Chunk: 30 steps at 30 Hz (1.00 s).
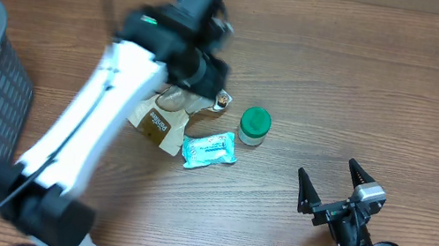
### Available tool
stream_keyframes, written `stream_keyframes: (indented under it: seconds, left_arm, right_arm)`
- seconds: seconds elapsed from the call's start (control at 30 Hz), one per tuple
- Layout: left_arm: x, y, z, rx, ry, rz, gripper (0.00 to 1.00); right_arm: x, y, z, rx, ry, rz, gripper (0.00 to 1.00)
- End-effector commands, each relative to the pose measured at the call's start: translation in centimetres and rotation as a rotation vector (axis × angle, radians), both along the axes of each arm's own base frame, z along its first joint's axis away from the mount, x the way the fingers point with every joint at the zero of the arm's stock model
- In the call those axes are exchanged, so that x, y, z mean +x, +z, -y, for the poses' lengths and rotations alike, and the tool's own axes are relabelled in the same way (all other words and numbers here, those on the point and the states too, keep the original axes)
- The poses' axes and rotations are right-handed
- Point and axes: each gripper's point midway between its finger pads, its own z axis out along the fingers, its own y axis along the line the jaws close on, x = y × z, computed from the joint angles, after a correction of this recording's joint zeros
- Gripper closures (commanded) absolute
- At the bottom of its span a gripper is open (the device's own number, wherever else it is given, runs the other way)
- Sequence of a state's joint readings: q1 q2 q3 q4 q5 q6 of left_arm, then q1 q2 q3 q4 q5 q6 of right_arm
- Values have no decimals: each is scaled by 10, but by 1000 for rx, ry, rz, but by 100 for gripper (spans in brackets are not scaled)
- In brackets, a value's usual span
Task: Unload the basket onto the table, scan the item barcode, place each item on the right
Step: 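Lift the wipes pack toward the scanner and drop it on the table, then reach into the basket and grasp the green Kleenex tissue pack with the left gripper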
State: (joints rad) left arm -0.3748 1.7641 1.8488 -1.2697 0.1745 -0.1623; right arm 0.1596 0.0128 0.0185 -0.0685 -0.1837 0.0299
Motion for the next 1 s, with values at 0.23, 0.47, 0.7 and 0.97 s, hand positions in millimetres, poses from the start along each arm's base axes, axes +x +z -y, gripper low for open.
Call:
stream_keyframes:
  seconds: [0.23,0.47,0.7,0.97]
  left_arm:
    - [-14,152,-226,-12,686,398,27]
    - [-69,145,-360,-3,1139,373,32]
    - [-97,74,-426,50,1354,223,32]
    - [-126,-17,-462,261,1339,61,27]
  right_arm:
    - [0,-1,-1,1,6,6,0]
    - [0,-1,-1,1,6,6,0]
    - [0,-1,-1,1,6,6,0]
    - [0,-1,-1,1,6,6,0]
